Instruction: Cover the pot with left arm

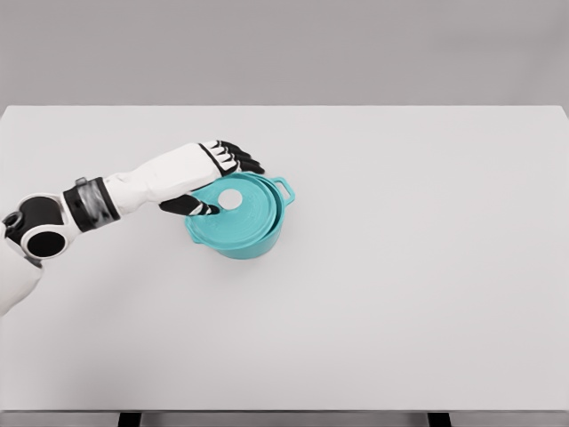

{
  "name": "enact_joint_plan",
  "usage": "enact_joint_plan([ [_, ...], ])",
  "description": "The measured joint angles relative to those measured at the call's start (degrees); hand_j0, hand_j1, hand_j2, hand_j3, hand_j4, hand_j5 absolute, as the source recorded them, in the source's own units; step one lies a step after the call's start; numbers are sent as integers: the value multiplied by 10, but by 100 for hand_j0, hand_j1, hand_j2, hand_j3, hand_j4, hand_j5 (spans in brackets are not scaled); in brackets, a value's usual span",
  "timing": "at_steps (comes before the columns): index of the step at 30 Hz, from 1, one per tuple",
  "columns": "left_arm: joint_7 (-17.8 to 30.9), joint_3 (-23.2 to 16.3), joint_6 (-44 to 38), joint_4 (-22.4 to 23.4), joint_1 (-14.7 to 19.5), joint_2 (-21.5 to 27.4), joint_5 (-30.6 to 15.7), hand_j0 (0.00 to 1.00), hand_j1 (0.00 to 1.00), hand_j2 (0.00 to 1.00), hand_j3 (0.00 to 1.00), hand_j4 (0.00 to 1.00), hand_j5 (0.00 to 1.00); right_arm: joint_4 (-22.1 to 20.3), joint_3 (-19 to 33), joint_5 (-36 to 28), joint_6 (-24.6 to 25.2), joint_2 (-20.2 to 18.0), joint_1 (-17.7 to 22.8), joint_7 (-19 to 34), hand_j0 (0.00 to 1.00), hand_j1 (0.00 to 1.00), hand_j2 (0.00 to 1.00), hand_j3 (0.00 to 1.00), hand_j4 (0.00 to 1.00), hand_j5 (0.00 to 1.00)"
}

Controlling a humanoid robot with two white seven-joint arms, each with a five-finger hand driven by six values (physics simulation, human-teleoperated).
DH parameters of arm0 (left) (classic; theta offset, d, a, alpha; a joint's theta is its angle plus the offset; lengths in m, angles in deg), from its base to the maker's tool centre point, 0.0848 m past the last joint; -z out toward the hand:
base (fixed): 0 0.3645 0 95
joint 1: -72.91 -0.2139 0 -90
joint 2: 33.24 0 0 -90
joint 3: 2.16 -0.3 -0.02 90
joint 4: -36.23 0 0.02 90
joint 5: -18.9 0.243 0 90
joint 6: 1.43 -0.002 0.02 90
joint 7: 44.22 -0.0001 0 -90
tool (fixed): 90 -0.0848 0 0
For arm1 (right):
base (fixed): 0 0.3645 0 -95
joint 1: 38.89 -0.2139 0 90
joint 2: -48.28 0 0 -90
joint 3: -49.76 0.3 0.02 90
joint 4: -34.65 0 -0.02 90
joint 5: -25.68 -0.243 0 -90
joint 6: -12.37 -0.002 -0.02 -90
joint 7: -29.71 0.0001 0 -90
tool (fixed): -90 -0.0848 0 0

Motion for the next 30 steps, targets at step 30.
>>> enact_joint_plan([
  [30,7,219,0,20,-93,151,15,100,100,100,100,100,100,0,0,0,0,0,0,0,100,100,100,100,100,100],
])
